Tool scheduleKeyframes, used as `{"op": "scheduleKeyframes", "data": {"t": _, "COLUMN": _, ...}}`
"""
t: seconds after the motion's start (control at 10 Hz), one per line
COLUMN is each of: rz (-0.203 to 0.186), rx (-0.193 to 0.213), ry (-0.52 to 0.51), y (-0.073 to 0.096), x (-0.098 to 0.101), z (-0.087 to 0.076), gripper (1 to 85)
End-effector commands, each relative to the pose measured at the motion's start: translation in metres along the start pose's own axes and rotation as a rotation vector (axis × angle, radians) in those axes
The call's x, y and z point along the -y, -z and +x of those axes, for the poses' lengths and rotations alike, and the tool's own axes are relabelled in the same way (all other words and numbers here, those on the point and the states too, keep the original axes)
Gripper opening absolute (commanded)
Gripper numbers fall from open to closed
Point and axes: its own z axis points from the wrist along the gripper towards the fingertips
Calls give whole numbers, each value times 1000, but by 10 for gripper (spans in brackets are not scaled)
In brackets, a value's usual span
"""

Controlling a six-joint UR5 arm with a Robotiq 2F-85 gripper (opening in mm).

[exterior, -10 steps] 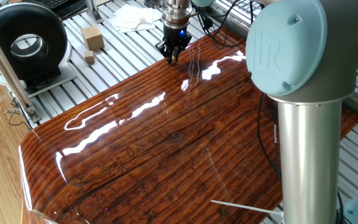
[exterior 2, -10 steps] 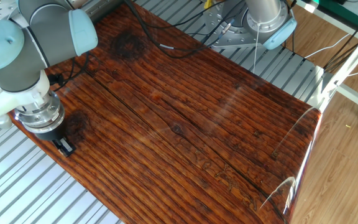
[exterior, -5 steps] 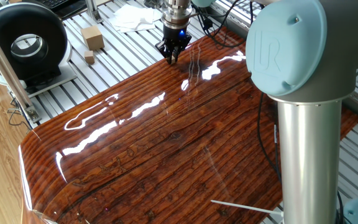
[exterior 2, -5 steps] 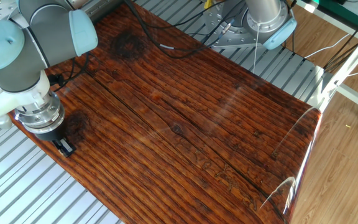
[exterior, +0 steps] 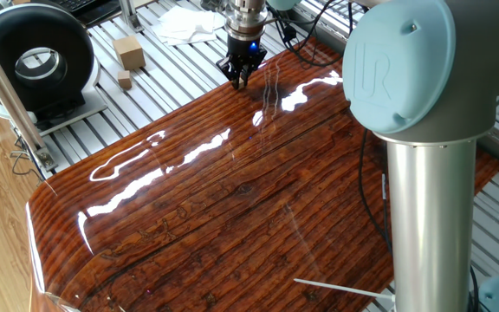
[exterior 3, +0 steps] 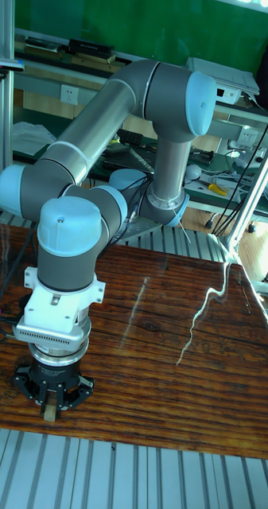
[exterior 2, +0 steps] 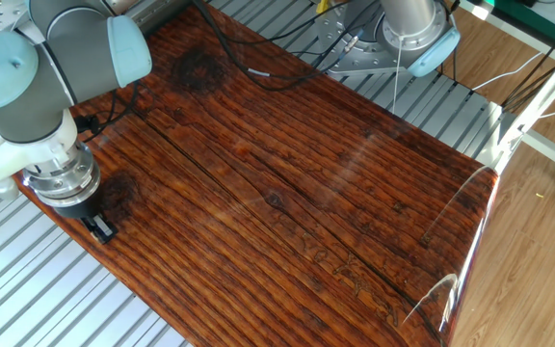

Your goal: Hold a small block with the gripper and sweep it from left to right on the table

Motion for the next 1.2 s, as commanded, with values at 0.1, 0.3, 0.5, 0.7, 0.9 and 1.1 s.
{"op": "scheduleKeyframes", "data": {"t": 0.1, "rz": -11, "rx": 4, "ry": -8, "y": 2, "x": -2, "z": -1, "gripper": 10}}
{"op": "scheduleKeyframes", "data": {"t": 0.3, "rz": -13, "rx": 4, "ry": -8, "y": 2, "x": -2, "z": -1, "gripper": 10}}
{"op": "scheduleKeyframes", "data": {"t": 0.5, "rz": -16, "rx": 3, "ry": -8, "y": 2, "x": -2, "z": -1, "gripper": 10}}
{"op": "scheduleKeyframes", "data": {"t": 0.7, "rz": -17, "rx": 3, "ry": -9, "y": 1, "x": -3, "z": -1, "gripper": 10}}
{"op": "scheduleKeyframes", "data": {"t": 0.9, "rz": -19, "rx": 4, "ry": -9, "y": 1, "x": -4, "z": -1, "gripper": 10}}
{"op": "scheduleKeyframes", "data": {"t": 1.1, "rz": -20, "rx": 4, "ry": -9, "y": 1, "x": -4, "z": -1, "gripper": 10}}
